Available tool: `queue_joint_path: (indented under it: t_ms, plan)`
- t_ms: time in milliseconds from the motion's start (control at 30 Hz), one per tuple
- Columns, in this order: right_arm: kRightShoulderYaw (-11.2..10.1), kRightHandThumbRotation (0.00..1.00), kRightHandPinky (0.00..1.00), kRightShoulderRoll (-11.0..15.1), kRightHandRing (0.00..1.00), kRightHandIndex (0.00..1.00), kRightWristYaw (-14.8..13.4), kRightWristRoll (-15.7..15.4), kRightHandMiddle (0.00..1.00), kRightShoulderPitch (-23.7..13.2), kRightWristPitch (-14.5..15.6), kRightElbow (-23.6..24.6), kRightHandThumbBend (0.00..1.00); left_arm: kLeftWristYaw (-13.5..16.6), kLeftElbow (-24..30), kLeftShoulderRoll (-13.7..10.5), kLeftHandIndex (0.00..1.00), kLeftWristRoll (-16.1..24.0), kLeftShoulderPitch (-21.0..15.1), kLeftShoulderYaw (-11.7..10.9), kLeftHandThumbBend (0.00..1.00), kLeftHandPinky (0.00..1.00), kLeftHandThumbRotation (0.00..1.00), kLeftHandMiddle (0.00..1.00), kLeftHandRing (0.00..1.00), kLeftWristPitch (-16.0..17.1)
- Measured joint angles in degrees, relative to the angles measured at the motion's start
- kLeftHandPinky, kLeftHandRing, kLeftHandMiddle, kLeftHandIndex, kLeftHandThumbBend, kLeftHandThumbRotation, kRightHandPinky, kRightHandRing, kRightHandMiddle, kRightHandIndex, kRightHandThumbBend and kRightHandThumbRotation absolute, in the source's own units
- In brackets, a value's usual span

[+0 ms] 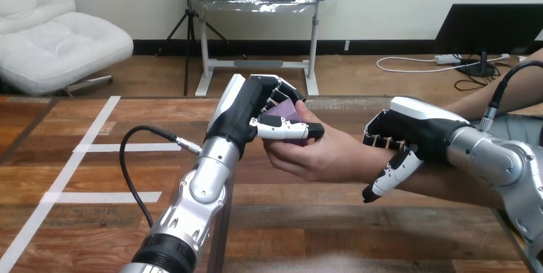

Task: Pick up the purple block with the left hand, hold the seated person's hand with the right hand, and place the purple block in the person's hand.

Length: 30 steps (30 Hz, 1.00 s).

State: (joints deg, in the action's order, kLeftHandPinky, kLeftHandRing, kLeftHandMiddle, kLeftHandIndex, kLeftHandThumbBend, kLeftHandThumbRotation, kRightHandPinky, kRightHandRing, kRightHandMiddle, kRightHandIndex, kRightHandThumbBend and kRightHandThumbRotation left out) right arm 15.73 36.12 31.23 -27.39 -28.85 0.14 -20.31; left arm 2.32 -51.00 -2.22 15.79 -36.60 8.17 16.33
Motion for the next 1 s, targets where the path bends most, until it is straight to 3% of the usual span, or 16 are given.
queue_joint_path:
  t_ms: [100, 133, 400, 733, 1000]
  plan:
    - [0.0, 0.09, 0.34, 0.0, 0.44, 0.48, 0.0, 0.0, 0.51, 0.0, -0.2, 0.0, 0.86, -0.8, 0.2, 0.0, 0.50, -0.4, -0.1, -0.1, 0.82, 0.42, 0.05, 0.50, 0.47, -1.2]
    - [0.0, 0.10, 0.36, 0.0, 0.45, 0.48, 0.1, 0.0, 0.52, 0.0, -0.2, 0.0, 0.86, -1.1, 0.3, -0.1, 0.54, -0.6, -0.1, -0.1, 0.84, 0.43, 0.13, 0.53, 0.50, -1.6]
    - [0.1, 0.15, 0.41, 0.0, 0.50, 0.54, 0.7, -0.1, 0.57, 0.0, -0.3, -0.1, 0.86, -4.0, 1.5, -0.5, 0.66, -0.9, -0.1, 0.0, 0.89, 0.51, 0.37, 0.64, 0.61, -4.0]
    - [0.0, 0.32, 0.50, 0.4, 0.58, 0.68, 1.1, -0.4, 0.65, -0.3, -1.9, -0.1, 0.85, -6.0, 2.2, -0.8, 0.74, -1.8, 0.1, -0.1, 0.89, 0.63, 0.69, 0.74, 0.72, -5.1]
    - [0.0, 0.42, 0.55, 0.5, 0.63, 0.73, 1.2, 0.3, 0.69, -0.3, -4.3, -0.1, 0.85, -6.6, 2.2, -1.2, 0.76, -2.3, 0.5, -0.2, 0.86, 0.57, 0.79, 0.77, 0.71, -5.2]
